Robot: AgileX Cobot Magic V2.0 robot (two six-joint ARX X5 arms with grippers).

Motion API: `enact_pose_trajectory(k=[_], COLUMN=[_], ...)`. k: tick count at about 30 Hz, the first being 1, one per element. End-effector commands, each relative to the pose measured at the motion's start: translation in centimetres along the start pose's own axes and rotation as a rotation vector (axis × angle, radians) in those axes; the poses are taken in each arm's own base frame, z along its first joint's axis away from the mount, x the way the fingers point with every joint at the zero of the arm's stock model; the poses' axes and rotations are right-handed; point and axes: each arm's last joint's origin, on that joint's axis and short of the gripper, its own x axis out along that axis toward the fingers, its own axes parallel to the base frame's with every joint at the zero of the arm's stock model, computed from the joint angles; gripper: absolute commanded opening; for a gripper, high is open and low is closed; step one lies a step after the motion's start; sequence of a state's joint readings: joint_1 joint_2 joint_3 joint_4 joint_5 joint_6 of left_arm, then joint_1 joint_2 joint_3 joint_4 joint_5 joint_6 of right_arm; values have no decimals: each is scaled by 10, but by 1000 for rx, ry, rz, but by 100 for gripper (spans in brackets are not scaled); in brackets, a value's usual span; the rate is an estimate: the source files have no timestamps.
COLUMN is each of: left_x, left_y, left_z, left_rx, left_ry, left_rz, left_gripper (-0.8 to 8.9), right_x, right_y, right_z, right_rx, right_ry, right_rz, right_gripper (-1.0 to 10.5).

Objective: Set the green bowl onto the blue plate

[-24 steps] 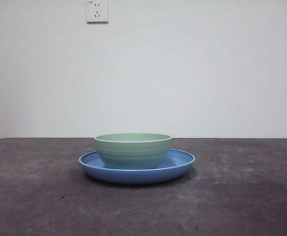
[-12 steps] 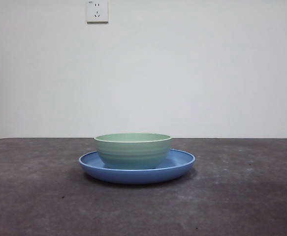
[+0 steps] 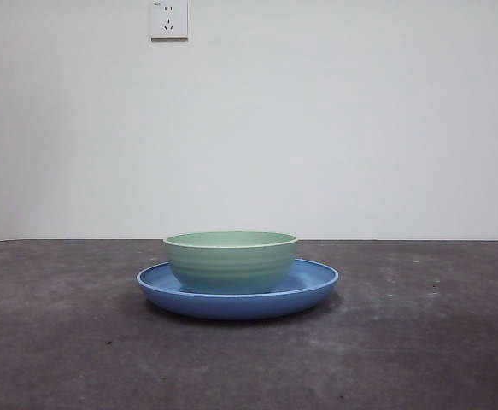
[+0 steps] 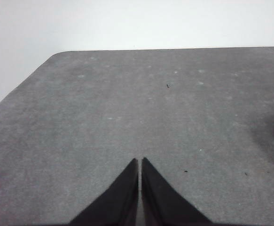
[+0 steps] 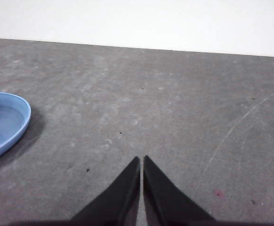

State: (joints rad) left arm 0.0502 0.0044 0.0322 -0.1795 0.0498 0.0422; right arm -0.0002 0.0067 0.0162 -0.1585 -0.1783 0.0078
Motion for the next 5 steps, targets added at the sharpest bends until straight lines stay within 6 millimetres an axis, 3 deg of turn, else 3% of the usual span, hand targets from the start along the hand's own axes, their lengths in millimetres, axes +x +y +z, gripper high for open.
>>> enact_pose_trajectory(k=[1,5], left_x=[2,2], left_y=[0,0], left_z=[-7,-7], left_rx=[-4,-4], left_ry=[26,26], left_rz=[3,3], left_gripper=[10,10], right_x=[0,0], right_y=[0,0], right_z=[-1,-1], right_rx=[14,14], right_ry=[0,0], right_rz=[-3,-3], right_gripper=[6,6])
